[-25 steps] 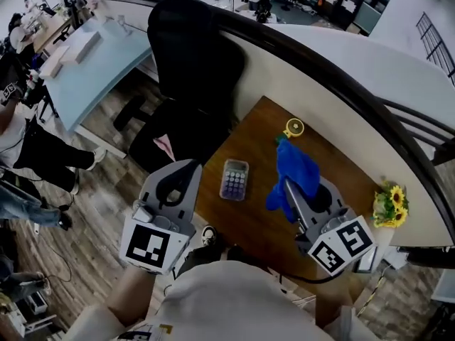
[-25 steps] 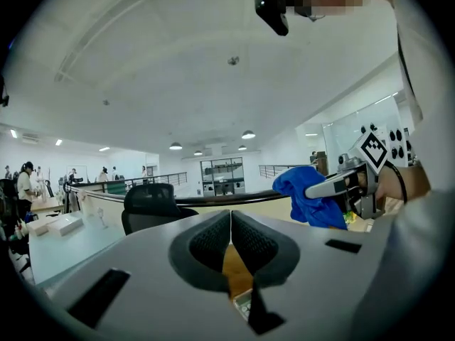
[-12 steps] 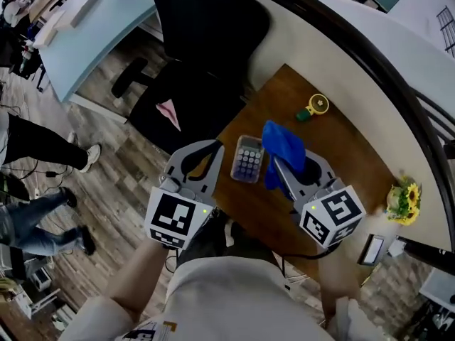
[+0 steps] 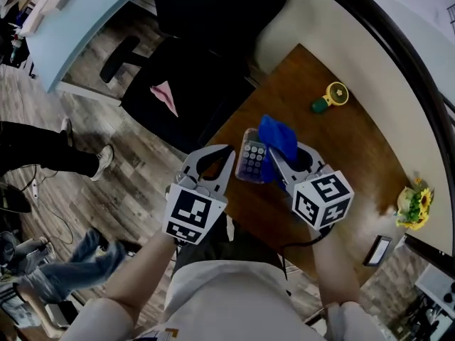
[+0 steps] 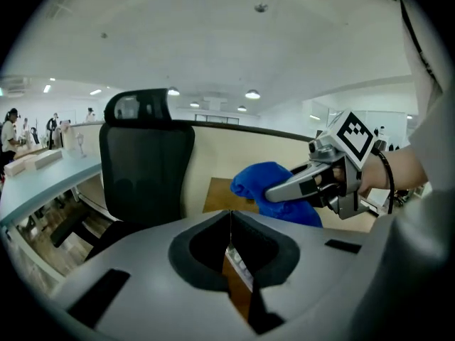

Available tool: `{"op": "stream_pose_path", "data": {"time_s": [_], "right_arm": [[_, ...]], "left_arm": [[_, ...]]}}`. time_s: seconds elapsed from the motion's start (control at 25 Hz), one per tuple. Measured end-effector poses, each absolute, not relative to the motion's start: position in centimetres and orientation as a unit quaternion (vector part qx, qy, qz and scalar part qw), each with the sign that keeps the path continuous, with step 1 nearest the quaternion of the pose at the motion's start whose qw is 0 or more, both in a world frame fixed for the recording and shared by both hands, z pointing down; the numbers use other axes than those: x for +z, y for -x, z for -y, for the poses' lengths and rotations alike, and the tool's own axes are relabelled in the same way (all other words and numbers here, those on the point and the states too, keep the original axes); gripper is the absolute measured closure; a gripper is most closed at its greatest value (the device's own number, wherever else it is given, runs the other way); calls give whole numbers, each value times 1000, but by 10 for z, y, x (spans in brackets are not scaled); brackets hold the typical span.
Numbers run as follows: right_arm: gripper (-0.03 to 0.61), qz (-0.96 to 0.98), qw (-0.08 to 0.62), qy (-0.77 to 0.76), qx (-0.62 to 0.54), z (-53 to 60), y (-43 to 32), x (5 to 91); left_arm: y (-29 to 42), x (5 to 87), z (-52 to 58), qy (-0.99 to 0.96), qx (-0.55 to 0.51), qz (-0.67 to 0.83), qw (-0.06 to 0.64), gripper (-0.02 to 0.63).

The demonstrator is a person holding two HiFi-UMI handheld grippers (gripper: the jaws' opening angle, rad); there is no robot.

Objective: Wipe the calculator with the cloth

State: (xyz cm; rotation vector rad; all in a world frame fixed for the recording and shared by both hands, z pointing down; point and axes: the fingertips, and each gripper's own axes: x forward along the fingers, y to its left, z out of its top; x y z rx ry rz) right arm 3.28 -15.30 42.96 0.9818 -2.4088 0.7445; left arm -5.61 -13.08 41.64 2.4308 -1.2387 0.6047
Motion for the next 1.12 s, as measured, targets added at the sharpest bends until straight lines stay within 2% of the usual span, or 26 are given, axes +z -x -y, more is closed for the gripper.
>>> {"op": "stream_pose_path", "data": {"time_s": [0.52,0.68,0.92,1.12], "right_arm": [[483,846,279,-337,305,156,-28,528],[483,852,280,-317,307,156,-10,531],[483,856,303,-288,303,158,13,549],[485,853,352,-264,281,157,17,562]], "left_arm": [[29,547,117,-842,265,376,281,604],[25,566,111,-834,262,362,324,604],[23,577,111,-828,240,363,353,609],[23,575,112,-826,228,373,356,609]]}}
